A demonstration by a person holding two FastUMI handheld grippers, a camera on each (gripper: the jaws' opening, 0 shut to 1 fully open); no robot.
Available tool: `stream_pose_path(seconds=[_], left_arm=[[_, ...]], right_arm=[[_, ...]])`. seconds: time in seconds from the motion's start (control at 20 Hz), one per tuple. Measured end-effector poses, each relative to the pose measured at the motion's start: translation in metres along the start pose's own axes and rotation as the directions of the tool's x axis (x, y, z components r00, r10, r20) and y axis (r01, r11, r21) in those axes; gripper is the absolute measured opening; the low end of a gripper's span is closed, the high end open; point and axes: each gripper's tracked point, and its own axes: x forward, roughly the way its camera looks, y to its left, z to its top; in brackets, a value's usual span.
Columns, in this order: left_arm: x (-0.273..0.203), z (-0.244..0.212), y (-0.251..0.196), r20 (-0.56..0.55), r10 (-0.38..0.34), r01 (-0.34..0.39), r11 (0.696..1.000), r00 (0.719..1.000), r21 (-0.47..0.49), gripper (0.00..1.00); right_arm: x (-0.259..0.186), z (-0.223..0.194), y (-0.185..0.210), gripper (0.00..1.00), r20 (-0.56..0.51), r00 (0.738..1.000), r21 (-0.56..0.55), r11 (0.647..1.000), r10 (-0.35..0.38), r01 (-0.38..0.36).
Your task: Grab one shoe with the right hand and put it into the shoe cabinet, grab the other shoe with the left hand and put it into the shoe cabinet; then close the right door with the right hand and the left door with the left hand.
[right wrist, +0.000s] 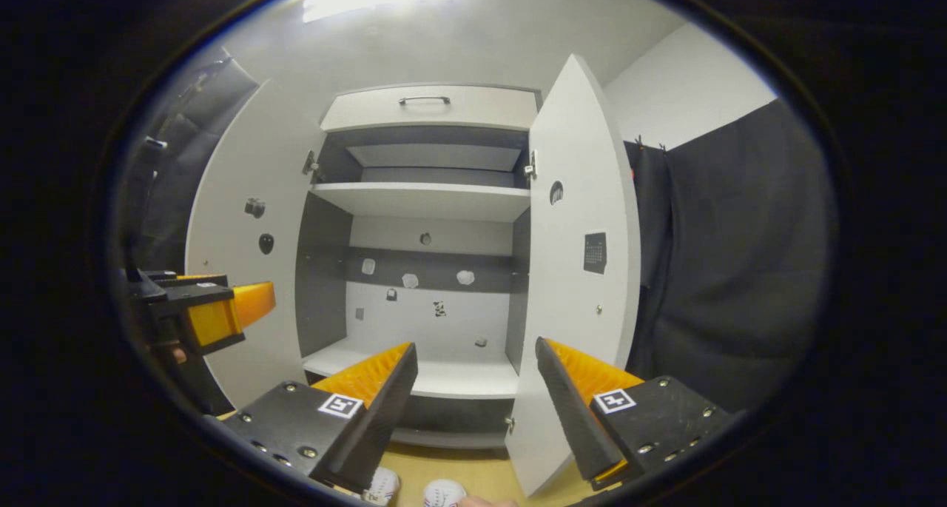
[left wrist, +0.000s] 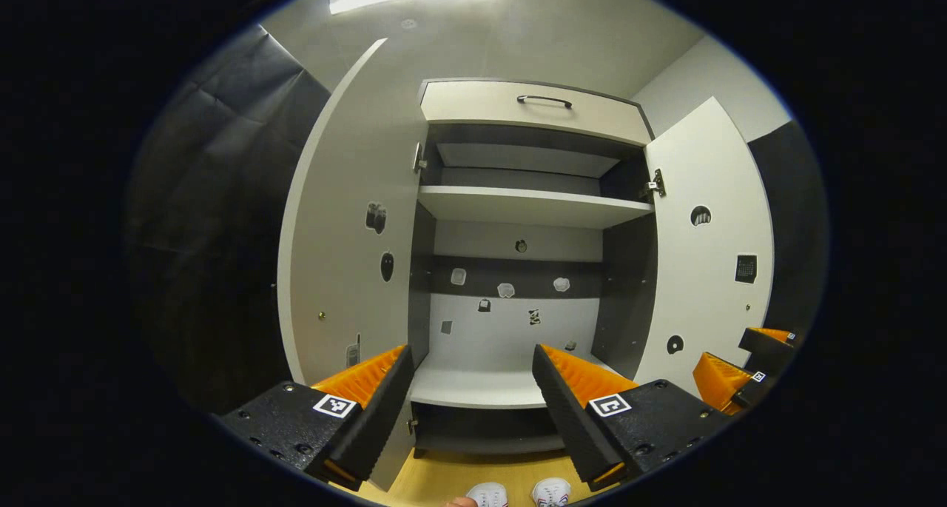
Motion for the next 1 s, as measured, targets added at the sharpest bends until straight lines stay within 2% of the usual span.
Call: stream_pose_path(seconds=[0.2,0.25,0.35,0.5,0.55,0.65,0.7,0.75,0.85,0.95,1.0], left_arm=[[-0.005,0.003,0.007,0.005,0.012,-0.012,1.000,1.000,0.002,0.98],[-0.007,0.002,0.009,0.005,0.015,-0.015,1.000,1.000,0.002,0.98],[-0.009,0.002,0.012,0.002,0.020,-0.020,1.000,1.000,0.004,0.98],[-0.013,-0.001,0.020,-0.005,0.030,-0.030,1.000,1.000,0.010,0.96],[-0.014,-0.002,0.024,-0.008,0.034,-0.034,0.999,0.999,0.013,0.98],[-0.016,-0.005,0.030,-0.017,0.043,-0.043,0.999,0.999,0.015,0.98],[-0.016,-0.007,0.034,-0.023,0.048,-0.047,0.999,0.999,0.014,0.98],[-0.017,-0.009,0.037,-0.027,0.053,-0.052,0.999,0.998,0.014,0.98],[-0.018,-0.012,0.043,-0.036,0.063,-0.062,0.998,0.997,0.015,0.98],[-0.018,-0.015,0.049,-0.046,0.070,-0.070,0.997,0.996,0.019,0.98],[-0.019,-0.016,0.052,-0.053,0.075,-0.074,0.997,0.996,0.019,0.98]], right_arm=[[-0.001,-0.016,0.002,0.98,-0.038,0.999,0.008,1.000,0.004,-0.004],[-0.001,-0.025,0.003,0.94,-0.054,0.998,0.004,1.000,0.006,-0.006],[0.000,-0.048,0.006,0.94,-0.107,0.994,-0.010,1.000,0.014,-0.015],[-0.002,-0.098,0.015,0.94,-0.248,0.968,-0.021,0.999,0.033,-0.040],[-0.003,-0.117,0.020,0.98,-0.300,0.953,-0.024,0.998,0.040,-0.050],[-0.007,-0.161,0.030,0.98,-0.414,0.908,-0.035,0.996,0.059,-0.081],[-0.010,-0.187,0.036,0.94,-0.472,0.878,-0.036,0.994,0.074,-0.103],[-0.014,-0.212,0.042,0.95,-0.533,0.842,-0.041,0.991,0.085,-0.125],[-0.020,-0.262,0.055,0.84,-0.630,0.768,-0.025,0.986,0.115,-0.167],[-0.026,-0.307,0.065,0.83,-0.705,0.696,0.009,0.982,0.138,-0.186],[-0.032,-0.330,0.068,0.83,-0.748,0.648,0.024,0.981,0.146,-0.194]])
